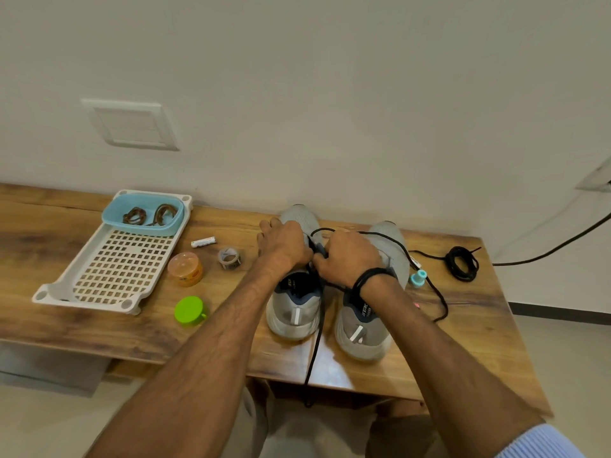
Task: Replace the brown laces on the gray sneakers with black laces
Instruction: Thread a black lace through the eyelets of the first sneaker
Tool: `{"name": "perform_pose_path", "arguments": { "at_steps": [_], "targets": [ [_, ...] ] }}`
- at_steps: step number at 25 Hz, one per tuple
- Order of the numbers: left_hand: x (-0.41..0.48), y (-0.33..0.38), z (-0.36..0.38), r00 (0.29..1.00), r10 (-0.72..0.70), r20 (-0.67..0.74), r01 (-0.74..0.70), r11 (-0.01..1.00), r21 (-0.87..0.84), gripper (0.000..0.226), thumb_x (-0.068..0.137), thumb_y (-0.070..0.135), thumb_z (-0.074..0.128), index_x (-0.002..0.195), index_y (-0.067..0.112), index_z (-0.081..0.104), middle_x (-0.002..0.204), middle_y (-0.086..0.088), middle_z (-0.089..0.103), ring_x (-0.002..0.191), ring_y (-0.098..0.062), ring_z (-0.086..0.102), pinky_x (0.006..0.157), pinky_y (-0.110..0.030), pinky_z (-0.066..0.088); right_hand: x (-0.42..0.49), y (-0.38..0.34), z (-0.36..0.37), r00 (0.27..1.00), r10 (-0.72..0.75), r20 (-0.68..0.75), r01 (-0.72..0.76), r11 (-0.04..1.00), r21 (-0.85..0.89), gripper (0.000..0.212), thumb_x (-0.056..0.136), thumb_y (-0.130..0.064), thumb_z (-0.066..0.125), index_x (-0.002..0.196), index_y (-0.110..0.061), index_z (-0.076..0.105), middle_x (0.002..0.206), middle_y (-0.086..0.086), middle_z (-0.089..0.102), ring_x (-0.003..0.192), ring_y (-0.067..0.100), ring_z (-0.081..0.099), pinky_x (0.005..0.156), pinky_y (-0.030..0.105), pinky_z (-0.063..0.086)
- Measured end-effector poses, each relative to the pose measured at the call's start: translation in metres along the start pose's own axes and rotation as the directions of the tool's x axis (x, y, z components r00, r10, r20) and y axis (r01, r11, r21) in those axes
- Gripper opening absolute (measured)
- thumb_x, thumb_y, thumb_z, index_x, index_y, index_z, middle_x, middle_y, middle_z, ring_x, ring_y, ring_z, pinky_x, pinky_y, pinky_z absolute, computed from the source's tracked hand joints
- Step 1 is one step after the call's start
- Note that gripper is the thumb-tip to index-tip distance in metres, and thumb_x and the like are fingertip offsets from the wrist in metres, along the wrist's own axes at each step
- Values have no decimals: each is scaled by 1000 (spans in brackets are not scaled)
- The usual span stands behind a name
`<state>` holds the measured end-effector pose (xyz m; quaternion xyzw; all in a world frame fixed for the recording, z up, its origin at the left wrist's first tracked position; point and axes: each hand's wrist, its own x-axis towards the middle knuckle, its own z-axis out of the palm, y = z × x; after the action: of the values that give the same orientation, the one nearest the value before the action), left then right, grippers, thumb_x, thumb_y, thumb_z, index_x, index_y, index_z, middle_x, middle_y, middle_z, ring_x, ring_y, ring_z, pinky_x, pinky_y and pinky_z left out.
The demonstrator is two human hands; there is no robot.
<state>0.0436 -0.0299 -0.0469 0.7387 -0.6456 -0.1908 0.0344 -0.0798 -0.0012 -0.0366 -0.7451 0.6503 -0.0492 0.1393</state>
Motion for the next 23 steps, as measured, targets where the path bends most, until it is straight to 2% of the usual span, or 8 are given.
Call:
{"name": "perform_pose_path", "arguments": {
  "at_steps": [4,8,12,15,18,20,22,23],
  "targets": [
    [-3,1,-4,995,-20,95,19,1000,10,28,87,40,60,98,16,52,133,-19,40,124,-35,33,100,-42,31,3,-4,6,997,47,-65,-46,999,6,37,90,-31,57,62,-17,37,71,4,45,70,28,49,60,34,37],
    [-2,-1,-2,1000,-3,-31,8,990,143,30,87,45,64,99,18,58,130,-16,43,123,-34,35,99,-43,30,5,-2,12,998,35,-54,-33,999,39,42,90,-38,57,60,-18,34,61,1,38,67,27,47,58,33,34],
    [-1,2,1,998,51,-45,-44,987,153,23,88,37,66,95,17,56,130,-16,44,123,-33,34,98,-40,30,0,-6,10,998,35,-57,-34,999,28,28,89,-31,56,70,-14,44,70,4,45,68,26,45,58,33,33],
    [1,-2,-2,996,90,27,-93,983,158,32,88,45,63,93,14,57,128,-17,44,120,-34,35,99,-42,30,-4,-8,6,997,55,-61,-53,998,35,28,90,-29,56,69,-15,43,74,5,47,69,25,45,58,32,33],
    [-1,-10,-16,990,95,103,-104,990,91,43,84,53,62,96,12,67,123,-14,45,116,-33,35,97,-42,32,-5,-8,4,994,96,-50,-93,994,48,35,90,-29,56,63,-15,37,78,9,51,73,28,48,61,34,35],
    [-8,-17,-31,981,116,154,-122,992,27,34,82,49,65,86,15,68,108,-8,49,108,-28,38,88,-38,36,-5,-8,5,991,117,-63,-112,991,72,28,91,-27,55,69,-11,49,85,12,59,81,33,58,62,33,36],
    [-18,-27,-41,956,173,236,-143,980,-141,30,79,36,70,61,17,57,75,-1,50,84,-18,42,69,-33,35,-6,-10,5,987,138,-77,-132,988,83,23,93,-27,54,87,-6,61,96,15,64,91,35,62,63,32,37],
    [-22,-33,-44,942,187,277,-124,965,-232,31,77,31,71,56,17,54,64,1,49,73,-15,42,64,-32,34,-6,-9,5,986,142,-81,-135,987,88,24,93,-28,53,91,-6,62,100,15,64,93,34,62,64,32,37]
  ]
}}
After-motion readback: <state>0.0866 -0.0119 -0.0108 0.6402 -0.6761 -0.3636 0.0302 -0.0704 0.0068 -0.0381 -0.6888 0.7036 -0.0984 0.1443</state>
